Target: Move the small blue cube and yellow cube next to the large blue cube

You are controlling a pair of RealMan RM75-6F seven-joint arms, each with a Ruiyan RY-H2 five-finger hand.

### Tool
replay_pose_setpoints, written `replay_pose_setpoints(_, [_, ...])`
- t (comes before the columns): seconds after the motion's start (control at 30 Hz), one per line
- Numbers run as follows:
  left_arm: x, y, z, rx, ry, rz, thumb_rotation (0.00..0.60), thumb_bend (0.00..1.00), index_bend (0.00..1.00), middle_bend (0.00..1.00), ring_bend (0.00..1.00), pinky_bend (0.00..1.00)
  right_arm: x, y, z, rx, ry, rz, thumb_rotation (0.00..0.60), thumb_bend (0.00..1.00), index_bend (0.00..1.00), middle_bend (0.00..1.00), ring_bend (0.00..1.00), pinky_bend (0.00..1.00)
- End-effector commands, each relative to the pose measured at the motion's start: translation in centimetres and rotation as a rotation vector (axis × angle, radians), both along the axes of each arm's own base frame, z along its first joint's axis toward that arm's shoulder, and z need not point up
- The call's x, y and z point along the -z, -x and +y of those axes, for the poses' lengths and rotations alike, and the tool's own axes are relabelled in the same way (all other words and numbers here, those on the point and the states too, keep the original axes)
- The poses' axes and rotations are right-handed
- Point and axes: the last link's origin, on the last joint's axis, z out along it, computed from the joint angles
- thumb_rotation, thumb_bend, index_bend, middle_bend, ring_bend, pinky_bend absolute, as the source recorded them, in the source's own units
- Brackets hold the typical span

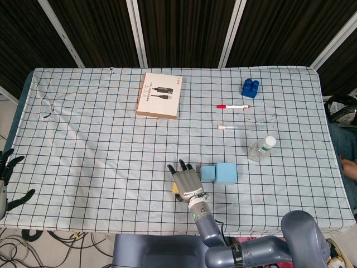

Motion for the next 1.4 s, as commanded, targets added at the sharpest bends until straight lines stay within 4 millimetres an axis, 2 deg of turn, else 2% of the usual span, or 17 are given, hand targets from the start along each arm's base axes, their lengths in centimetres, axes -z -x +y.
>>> replay_pose_setpoints(0.03, [0.0, 0.0, 0.0, 0.000, 0.000, 0.000, 0.600, 0.11, 0.21, 0.07, 0.00, 0.00, 0.2, 0.1, 0.0, -0.002, 0.002, 0.000, 0.600, 0.20, 0.12, 0.45, 0.01, 0.15])
replay_pose_setpoints(0.4, [0.0, 0.0, 0.0, -0.002, -0.001, 0.003, 0.600, 0.11, 0.21, 0.07, 0.00, 0.00, 0.2, 0.4, 0.0, -0.008, -0.004, 0.003, 0.600, 0.26, 0.13, 0.47, 0.02, 0.15])
replay_pose_setpoints(0.77, [0.0, 0.1, 0.0, -0.002, 0.001, 0.002, 0.600, 0.11, 0.21, 0.07, 0.00, 0.00, -0.1, 0.4, -0.2, -0.037, 0.006, -0.028, 0.600, 0.26, 0.16, 0.48, 0.03, 0.15])
replay_pose_setpoints(1.07, [0.1, 0.1, 0.0, -0.007, 0.008, 0.001, 0.600, 0.11, 0.21, 0.07, 0.00, 0.00, -2.5, 0.8, -2.0, -0.167, 0.083, -0.035, 0.600, 0.26, 0.18, 0.46, 0.03, 0.14])
replay_pose_setpoints(1.4, [0.3, 0.1, 0.1, -0.011, 0.004, 0.009, 0.600, 0.11, 0.21, 0.07, 0.00, 0.00, -4.3, 2.3, -4.3, -0.195, 0.046, -0.058, 0.600, 0.26, 0.18, 0.45, 0.03, 0.14])
